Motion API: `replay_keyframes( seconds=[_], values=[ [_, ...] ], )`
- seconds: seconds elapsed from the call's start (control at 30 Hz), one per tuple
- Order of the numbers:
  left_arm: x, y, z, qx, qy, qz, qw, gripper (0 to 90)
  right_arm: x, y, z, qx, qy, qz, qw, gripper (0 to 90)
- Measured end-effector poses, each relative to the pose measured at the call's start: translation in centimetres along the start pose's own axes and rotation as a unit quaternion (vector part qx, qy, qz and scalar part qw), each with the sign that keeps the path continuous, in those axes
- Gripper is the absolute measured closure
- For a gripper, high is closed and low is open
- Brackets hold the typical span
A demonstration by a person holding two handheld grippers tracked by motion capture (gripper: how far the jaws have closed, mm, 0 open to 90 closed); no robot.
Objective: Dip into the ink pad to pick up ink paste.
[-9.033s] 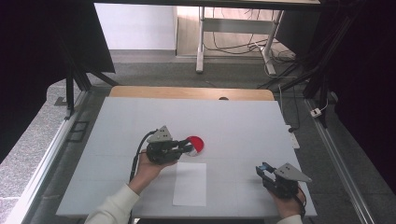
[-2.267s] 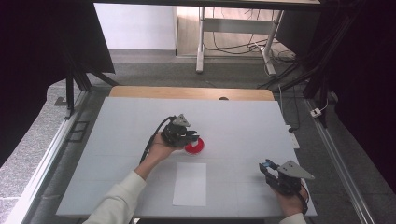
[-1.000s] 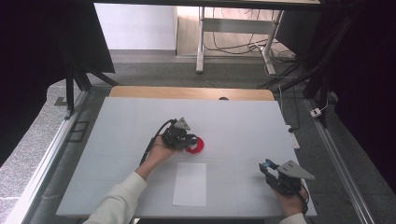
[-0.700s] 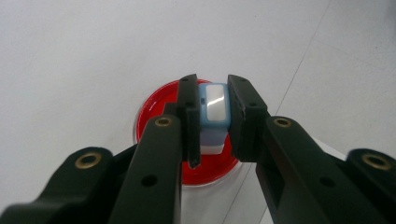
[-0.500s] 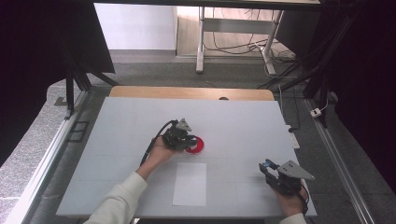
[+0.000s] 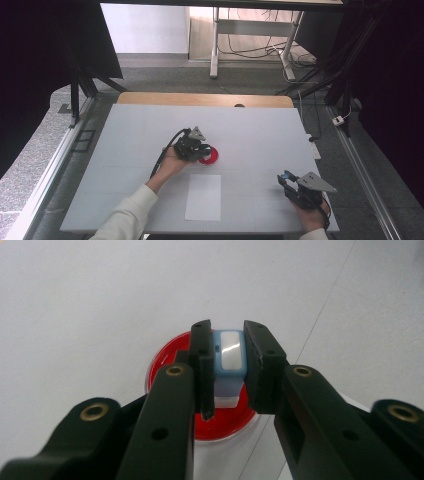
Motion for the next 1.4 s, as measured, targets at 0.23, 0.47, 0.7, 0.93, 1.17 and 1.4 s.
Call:
replay_keyframes(
  seconds=[0.23, 0.47, 0.7, 0.93, 1.17, 1.4],
  values=[
    [-0.5, -1.0, -0.4, -0.025, 0.009, 0.002, 0.9996, 75.2, 0.0, 0.0, 0.0, 0.000, 0.001, 0.001, 1.0000, 64.3],
    [-0.9, -2.6, -0.8, -0.059, 0.010, 0.017, 0.9980, 75.2, 0.0, 0.0, 0.0, 0.000, 0.001, 0.001, 1.0000, 64.3],
    [-0.9, -3.9, -0.8, -0.078, 0.009, 0.025, 0.9966, 75.2, 0.0, 0.0, 0.0, -0.001, 0.001, 0.001, 1.0000, 64.3],
    [-1.0, -4.8, -0.8, -0.091, 0.006, 0.033, 0.9953, 75.0, 0.0, 0.0, 0.0, -0.001, 0.001, 0.001, 1.0000, 64.3],
    [-1.3, -5.8, -0.9, -0.100, 0.008, 0.047, 0.9939, 75.0, 0.0, 0.0, 0.0, -0.001, 0.000, 0.001, 1.0000, 64.2],
    [-1.6, -6.2, -0.8, -0.099, 0.010, 0.056, 0.9935, 74.9, 0.0, 0.0, 0.0, -0.001, 0.000, 0.001, 1.0000, 64.3]
  ],
)
Point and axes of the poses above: each handheld gripper's, and its own axes: y roughly forward along the jaws, z roughly out of its underside, x roughly to its left, the point moved 1 cm from there along y, roughly forward along the jaws, and after that the axes turned 8 degrees about z, right-handed, at the moved point
